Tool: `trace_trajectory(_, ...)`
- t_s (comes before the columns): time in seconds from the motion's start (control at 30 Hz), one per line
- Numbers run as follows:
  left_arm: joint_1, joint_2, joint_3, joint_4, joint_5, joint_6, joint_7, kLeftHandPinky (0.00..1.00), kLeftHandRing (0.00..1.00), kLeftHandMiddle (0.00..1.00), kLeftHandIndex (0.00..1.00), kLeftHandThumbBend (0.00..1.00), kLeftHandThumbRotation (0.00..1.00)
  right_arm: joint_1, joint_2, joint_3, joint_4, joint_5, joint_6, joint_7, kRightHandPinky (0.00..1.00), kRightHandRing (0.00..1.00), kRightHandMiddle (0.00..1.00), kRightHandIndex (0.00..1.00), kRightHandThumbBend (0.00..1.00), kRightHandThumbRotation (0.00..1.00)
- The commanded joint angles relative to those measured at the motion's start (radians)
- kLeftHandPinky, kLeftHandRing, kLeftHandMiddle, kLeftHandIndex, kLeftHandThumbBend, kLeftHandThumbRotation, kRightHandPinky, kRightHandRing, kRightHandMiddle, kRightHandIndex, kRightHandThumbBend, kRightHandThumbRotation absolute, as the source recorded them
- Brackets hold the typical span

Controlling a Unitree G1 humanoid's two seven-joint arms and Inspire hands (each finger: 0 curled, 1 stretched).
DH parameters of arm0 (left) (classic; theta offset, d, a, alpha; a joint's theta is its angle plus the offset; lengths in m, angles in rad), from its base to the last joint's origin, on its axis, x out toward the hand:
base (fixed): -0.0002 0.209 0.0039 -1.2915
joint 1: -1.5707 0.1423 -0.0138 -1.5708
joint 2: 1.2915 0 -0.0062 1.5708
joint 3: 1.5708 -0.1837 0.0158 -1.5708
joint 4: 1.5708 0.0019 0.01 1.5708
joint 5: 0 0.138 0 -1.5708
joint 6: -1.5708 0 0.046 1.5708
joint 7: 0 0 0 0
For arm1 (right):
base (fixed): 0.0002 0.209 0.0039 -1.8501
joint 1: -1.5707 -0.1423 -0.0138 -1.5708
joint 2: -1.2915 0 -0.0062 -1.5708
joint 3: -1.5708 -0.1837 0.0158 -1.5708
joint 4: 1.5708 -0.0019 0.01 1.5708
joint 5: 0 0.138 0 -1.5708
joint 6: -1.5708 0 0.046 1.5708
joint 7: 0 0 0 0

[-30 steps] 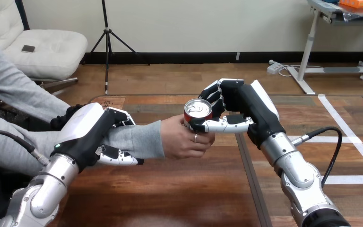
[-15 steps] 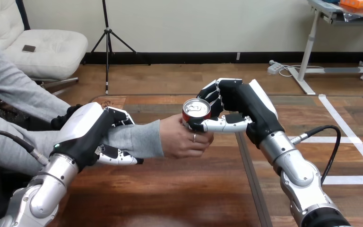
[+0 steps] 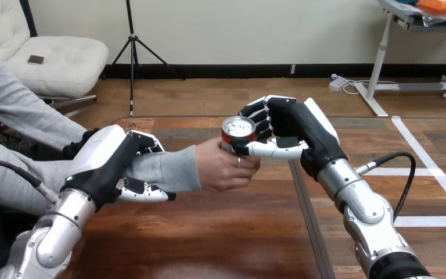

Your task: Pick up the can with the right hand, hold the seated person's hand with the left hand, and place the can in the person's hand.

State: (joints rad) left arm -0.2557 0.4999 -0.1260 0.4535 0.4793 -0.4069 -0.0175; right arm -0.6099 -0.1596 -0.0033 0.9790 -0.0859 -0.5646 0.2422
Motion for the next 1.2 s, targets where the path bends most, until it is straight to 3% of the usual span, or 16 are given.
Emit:
trace_trajectory(0.0,-0.088,-0.008,0.014,-0.027,-0.021,-0.033,0.027,0.31,0.34,0.4,0.43,0.68,0.0,-0.05,0.005,0.001,-0.068,0.017,-0.002,0.005,0.44,0.5,0.54,0.56,0.76,0.35)
trace_trajectory(0.63,-0.08,-0.007,0.012,-0.039,-0.021,-0.029,0.028,0.31,0.35,0.41,0.43,0.68,0.0,-0.046,-0.003,-0.008,-0.06,0.027,-0.02,0.005,0.43,0.48,0.52,0.54,0.74,0.51)
trace_trajectory(0.9,-0.077,-0.004,0.011,-0.043,-0.02,-0.027,0.025,0.31,0.35,0.41,0.43,0.69,0.0,-0.042,-0.01,-0.001,-0.059,0.006,-0.039,-0.015,0.43,0.5,0.53,0.55,0.74,0.64)
trace_trajectory(1.17,-0.075,-0.002,0.011,-0.046,-0.019,-0.028,0.023,0.31,0.35,0.41,0.43,0.69,0.0,-0.044,-0.01,-0.009,-0.038,0.027,-0.066,0.014,0.44,0.52,0.56,0.57,0.78,0.77)
